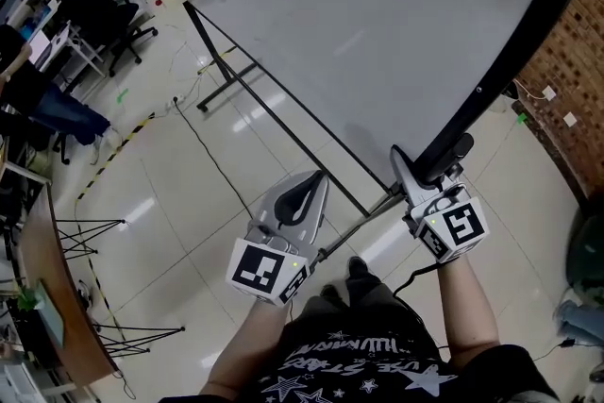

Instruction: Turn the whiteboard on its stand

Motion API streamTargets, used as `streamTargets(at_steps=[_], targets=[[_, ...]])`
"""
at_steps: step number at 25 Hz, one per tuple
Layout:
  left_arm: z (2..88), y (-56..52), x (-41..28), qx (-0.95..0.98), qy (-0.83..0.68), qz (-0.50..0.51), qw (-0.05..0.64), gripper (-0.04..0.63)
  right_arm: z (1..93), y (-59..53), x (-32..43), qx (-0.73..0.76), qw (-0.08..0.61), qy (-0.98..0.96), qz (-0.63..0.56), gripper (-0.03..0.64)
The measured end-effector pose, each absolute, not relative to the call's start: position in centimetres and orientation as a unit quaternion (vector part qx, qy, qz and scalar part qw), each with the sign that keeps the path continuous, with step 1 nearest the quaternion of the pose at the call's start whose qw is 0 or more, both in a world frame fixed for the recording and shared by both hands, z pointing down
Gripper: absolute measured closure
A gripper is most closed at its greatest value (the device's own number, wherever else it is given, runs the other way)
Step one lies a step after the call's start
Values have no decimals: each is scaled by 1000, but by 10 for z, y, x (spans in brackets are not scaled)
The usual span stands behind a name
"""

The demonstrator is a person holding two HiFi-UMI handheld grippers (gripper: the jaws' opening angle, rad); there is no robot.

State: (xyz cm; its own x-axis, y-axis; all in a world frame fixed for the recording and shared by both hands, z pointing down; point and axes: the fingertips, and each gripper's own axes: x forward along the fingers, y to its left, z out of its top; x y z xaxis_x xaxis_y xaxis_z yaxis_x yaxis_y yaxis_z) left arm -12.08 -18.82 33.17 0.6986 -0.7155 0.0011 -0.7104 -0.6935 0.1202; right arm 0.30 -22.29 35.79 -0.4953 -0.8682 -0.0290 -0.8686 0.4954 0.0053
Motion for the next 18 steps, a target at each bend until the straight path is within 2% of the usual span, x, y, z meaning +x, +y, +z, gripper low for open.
streamTargets(at_steps=[14, 18], targets=[[349, -125, -76, 940, -331, -8, 82, 592, 354, -151, 42, -515, 17, 857, 1, 536], [340, -105, -54, 946, -316, -11, 68, 592, 355, -128, 50, -514, 12, 858, 6, 535]])
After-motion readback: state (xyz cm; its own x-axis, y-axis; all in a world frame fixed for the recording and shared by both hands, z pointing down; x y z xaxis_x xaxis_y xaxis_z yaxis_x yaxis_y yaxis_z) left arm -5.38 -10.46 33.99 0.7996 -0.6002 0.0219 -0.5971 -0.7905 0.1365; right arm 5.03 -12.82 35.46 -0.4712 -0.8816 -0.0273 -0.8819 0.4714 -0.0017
